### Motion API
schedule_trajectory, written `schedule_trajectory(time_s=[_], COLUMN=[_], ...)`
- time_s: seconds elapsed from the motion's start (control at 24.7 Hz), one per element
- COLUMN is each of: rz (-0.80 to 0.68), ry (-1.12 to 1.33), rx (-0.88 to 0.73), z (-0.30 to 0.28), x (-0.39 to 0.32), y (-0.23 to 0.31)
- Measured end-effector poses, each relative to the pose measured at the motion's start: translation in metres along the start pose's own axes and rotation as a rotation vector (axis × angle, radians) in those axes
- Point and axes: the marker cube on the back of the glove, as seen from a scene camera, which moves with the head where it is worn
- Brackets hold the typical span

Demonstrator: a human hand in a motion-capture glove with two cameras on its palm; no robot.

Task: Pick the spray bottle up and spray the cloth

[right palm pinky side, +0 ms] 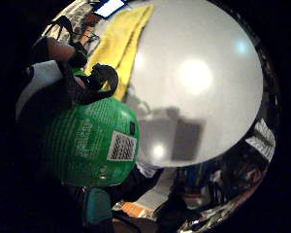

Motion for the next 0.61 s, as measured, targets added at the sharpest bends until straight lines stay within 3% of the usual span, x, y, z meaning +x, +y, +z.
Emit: schedule_trajectory(time_s=[0.28, 0.61], rz=[-0.355, -0.437], ry=[-0.187, -0.160], rx=[0.221, 0.224], z=[0.056, 0.153], x=[-0.058, -0.081], y=[0.002, -0.040])
